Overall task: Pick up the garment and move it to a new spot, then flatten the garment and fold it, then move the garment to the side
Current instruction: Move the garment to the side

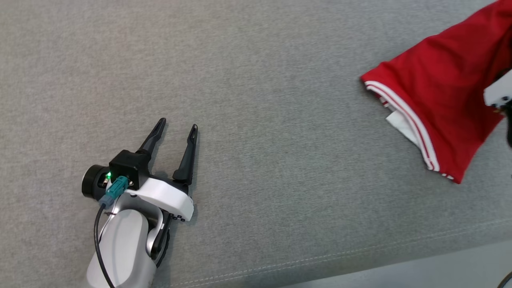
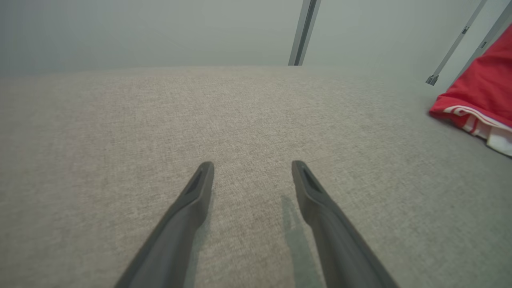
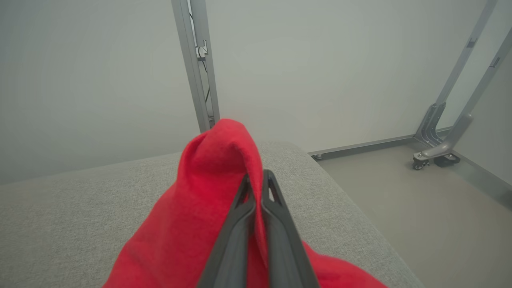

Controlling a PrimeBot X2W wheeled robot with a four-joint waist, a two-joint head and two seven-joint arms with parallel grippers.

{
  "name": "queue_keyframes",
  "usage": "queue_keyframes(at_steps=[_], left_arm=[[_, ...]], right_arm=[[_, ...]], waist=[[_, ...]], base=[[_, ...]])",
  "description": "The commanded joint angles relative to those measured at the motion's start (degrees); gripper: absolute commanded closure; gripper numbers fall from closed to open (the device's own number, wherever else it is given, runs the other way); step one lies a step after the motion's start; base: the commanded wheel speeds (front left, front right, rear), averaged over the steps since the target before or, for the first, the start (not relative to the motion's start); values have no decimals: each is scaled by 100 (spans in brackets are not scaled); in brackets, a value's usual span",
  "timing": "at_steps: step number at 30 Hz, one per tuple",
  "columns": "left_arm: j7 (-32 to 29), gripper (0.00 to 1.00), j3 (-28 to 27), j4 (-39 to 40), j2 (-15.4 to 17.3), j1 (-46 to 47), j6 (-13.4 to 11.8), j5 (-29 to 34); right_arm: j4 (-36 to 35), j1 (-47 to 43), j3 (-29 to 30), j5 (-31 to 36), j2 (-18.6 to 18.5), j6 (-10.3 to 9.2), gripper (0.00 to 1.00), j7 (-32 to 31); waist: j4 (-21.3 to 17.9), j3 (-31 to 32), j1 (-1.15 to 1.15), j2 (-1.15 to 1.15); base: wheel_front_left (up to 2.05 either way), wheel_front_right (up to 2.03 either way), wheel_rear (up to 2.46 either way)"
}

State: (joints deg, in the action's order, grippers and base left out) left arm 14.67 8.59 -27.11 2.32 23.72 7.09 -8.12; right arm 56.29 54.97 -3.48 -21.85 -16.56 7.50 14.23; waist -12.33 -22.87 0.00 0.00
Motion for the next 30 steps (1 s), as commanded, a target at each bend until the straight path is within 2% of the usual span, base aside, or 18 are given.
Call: queue_keyframes(at_steps=[1, 9, 21, 22, 23, 30], left_arm=[[33, 0, -108, 191, 55, 167, 37, 8], [33, 0, -30, 257, 55, 214, 38, -28], [33, 0, 96, 266, 55, 251, 39, -8], [33, 0, 105, 262, 55, 249, 39, -19], [33, 0, 109, 257, 55, 247, 39, -25], [33, 0, 84, 230, 55, 198, 32, -61]], right_arm=[[28, 123, 173, 170, -167, -1, 100, 76], [516, 168, 1482, 1037, -468, -1, 100, 76], [749, -65, 3128, 2325, -508, -1, 100, 77], [748, -65, 3227, 2438, -498, -1, 35, 77], [710, -58, 3314, 2547, -479, -1, 0, 77], [163, -49, 3786, 3314, -238, -1, 0, 77]], waist=[[204, -153, 0, 0], [421, -287, 0, 0], [515, -302, 0, 0], [527, -292, 0, 0], [537, -281, 0, 0], [578, -126, 0, 0]], base=[[0, 0, 0], [0, 0, 0], [0, 0, 0], [0, 0, 0], [0, 0, 0], [0, 0, 0]])
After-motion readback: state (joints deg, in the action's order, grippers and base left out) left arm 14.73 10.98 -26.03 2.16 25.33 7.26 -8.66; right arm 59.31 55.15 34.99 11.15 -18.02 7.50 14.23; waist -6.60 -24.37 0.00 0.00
